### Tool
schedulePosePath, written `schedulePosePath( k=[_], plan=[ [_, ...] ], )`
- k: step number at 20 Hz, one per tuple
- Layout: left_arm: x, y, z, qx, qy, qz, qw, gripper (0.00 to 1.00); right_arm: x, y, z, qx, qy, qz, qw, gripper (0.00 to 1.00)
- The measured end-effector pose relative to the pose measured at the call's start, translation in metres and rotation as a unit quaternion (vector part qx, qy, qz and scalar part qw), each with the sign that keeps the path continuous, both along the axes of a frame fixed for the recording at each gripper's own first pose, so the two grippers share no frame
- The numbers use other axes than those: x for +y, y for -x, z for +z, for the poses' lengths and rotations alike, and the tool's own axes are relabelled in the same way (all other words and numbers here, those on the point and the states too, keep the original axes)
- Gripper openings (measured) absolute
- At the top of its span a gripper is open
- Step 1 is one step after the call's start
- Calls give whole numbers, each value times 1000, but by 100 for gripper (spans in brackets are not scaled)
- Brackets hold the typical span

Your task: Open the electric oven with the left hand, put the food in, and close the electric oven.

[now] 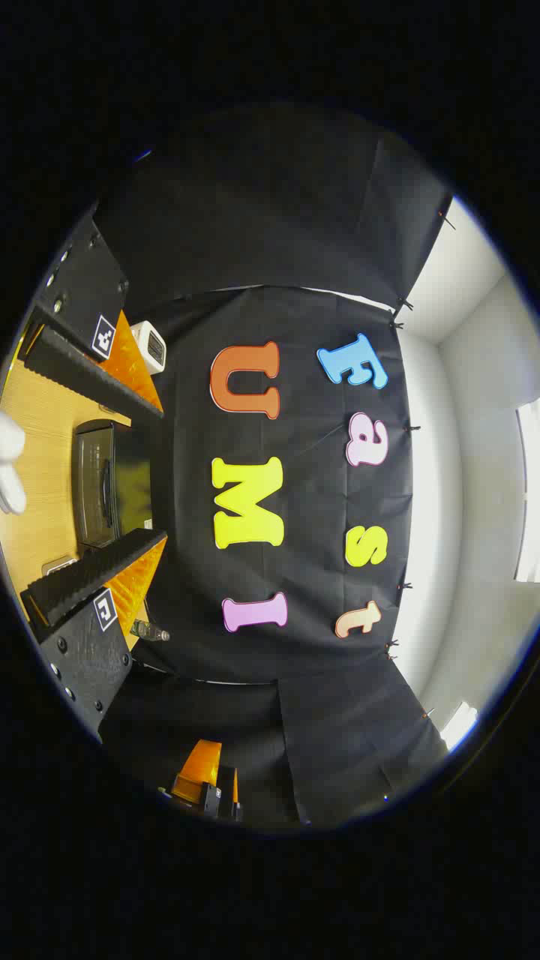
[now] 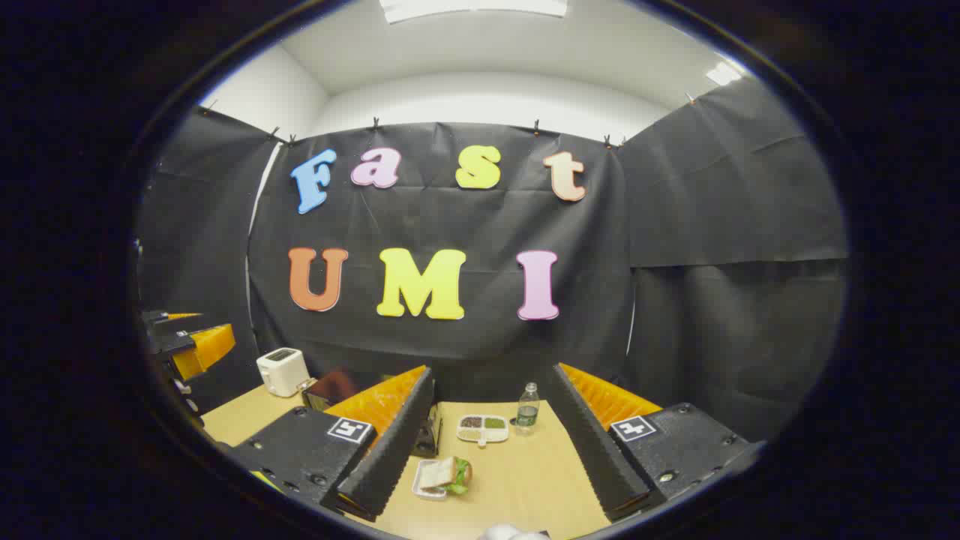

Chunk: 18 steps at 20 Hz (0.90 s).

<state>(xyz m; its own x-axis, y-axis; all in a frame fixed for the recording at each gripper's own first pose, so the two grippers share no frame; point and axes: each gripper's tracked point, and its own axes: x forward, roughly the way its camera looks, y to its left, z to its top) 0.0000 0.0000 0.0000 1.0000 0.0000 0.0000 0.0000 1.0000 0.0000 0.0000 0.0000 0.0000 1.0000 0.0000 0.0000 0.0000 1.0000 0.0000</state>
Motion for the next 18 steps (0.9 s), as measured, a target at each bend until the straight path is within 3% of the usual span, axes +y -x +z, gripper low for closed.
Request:
schedulePosePath(
  k=[17, 18],
  plan=[
    [-14, -32, -15, -3, -19, 2, 1000, 95, -15, -19, -6, 8, -1, 1, 1000, 90],
    [-16, -38, -19, -1, -19, 0, 1000, 95, -16, -19, -6, 5, -2, 0, 1000, 100]
  ],
)
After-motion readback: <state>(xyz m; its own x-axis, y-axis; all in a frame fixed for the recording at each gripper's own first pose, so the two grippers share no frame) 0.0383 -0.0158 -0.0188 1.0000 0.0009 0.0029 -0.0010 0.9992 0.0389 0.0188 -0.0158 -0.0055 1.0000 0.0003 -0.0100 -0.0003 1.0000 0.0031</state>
